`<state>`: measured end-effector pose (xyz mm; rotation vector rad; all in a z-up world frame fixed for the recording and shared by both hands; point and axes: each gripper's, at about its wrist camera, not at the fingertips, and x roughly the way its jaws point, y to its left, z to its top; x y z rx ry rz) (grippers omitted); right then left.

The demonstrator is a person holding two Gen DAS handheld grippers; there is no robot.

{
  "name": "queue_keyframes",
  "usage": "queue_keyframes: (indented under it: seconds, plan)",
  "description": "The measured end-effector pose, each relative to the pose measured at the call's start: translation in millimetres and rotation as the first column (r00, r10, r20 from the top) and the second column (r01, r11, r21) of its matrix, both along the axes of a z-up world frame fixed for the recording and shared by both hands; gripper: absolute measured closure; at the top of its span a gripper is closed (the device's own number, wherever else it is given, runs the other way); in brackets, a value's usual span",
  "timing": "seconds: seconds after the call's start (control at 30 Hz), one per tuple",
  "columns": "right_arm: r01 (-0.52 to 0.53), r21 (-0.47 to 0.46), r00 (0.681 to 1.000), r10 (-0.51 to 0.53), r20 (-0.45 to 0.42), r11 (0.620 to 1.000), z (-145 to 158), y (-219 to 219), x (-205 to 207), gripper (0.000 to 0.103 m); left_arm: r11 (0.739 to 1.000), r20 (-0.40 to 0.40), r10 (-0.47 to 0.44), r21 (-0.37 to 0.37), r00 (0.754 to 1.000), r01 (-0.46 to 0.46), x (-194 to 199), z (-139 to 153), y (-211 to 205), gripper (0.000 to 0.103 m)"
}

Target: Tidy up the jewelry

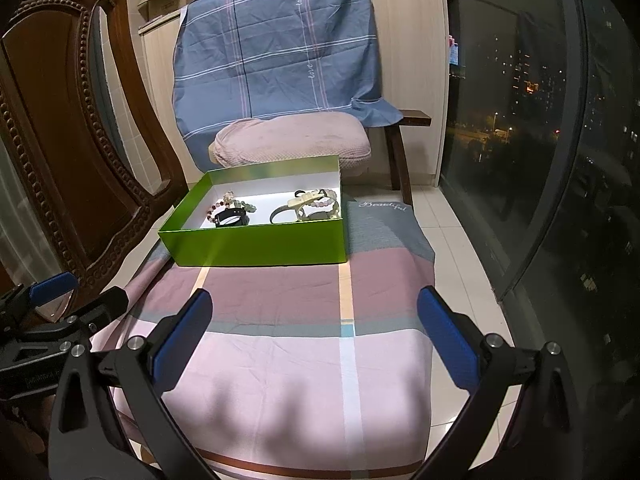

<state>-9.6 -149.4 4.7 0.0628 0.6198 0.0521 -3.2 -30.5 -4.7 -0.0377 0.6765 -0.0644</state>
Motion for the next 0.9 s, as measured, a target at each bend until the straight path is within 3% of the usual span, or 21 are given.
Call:
queue_keyframes:
  seconds: [0.9]
  plan:
    - [-0.004,-0.009,1.000,0.004,0.000,1.000,-0.3,1.8,-1.8,0.003,1.000,0.024,0.005,0.006,1.000,-0.005,-1.3,5.2,-0.9,0.004]
